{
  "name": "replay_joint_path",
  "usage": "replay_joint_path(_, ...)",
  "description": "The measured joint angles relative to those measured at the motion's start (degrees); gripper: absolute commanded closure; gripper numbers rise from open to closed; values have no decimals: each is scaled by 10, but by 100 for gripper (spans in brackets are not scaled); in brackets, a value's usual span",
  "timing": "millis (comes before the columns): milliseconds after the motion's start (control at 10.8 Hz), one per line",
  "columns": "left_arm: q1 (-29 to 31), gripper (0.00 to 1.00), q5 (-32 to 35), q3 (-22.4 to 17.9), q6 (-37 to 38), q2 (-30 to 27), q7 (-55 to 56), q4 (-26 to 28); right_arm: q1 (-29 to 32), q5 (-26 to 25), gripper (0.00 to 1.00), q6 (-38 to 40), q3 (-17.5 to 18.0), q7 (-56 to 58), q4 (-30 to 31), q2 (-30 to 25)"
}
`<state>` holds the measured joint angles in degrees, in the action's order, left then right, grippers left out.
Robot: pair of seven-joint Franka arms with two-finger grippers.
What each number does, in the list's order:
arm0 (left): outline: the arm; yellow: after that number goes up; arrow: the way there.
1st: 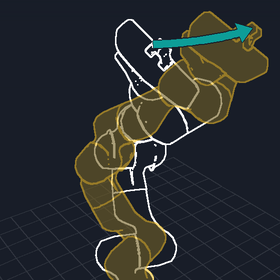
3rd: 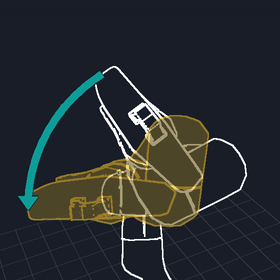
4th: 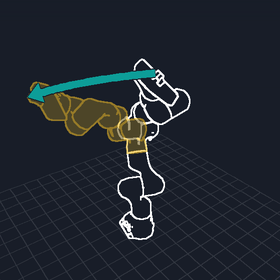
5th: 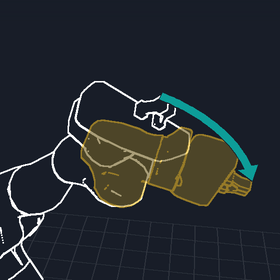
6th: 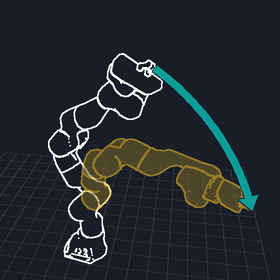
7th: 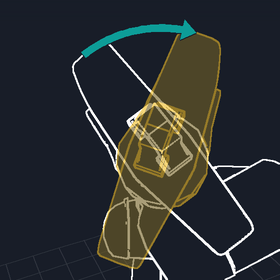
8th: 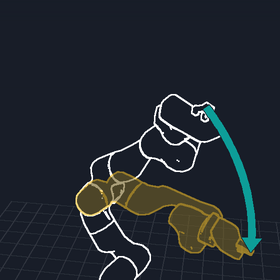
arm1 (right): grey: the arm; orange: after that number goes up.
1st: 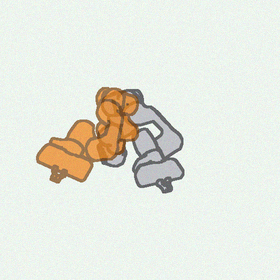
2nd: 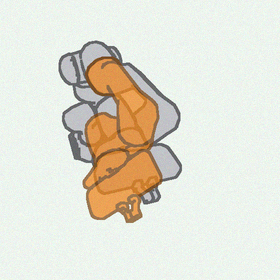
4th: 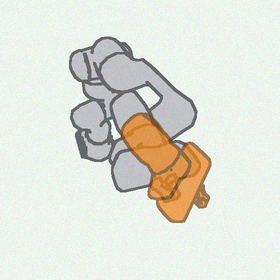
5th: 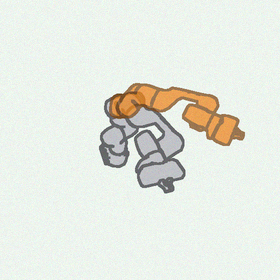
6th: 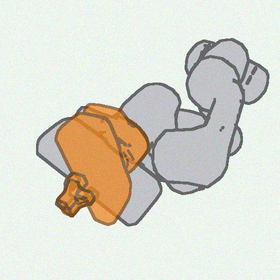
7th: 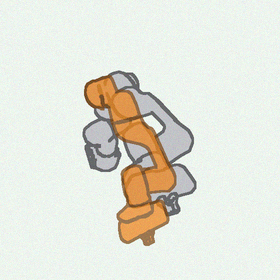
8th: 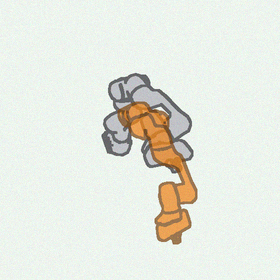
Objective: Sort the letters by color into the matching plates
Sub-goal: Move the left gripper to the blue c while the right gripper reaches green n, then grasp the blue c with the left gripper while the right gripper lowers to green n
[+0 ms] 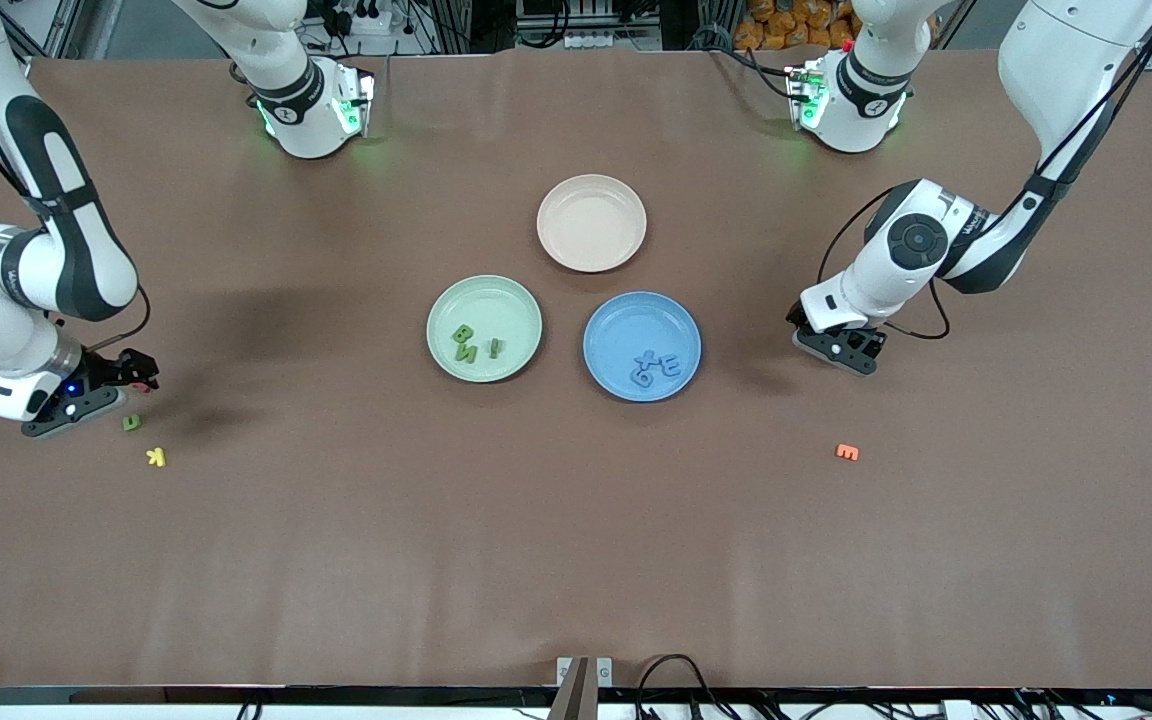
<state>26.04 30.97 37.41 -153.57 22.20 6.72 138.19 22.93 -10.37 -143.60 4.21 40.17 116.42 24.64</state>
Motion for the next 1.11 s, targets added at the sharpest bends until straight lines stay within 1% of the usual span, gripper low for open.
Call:
replay_joint_path(278,0,0,0,-8,-20,-3,-22,9,0,0,0,-1,0,0,-43,39)
replay_joint_path(556,0,0,0,-34,-29,-4,-60,14,8,0,0,-29,0,1,-67,80)
replay_joint_path(648,0,7,0,-40,-29,-4,-67,14,12,0,0,-38,0,4,-69,89)
replay_joint_path(1111,0,12,0,-43,-30,-4,-69,15,25,0,0,-62,0,20,-73,105)
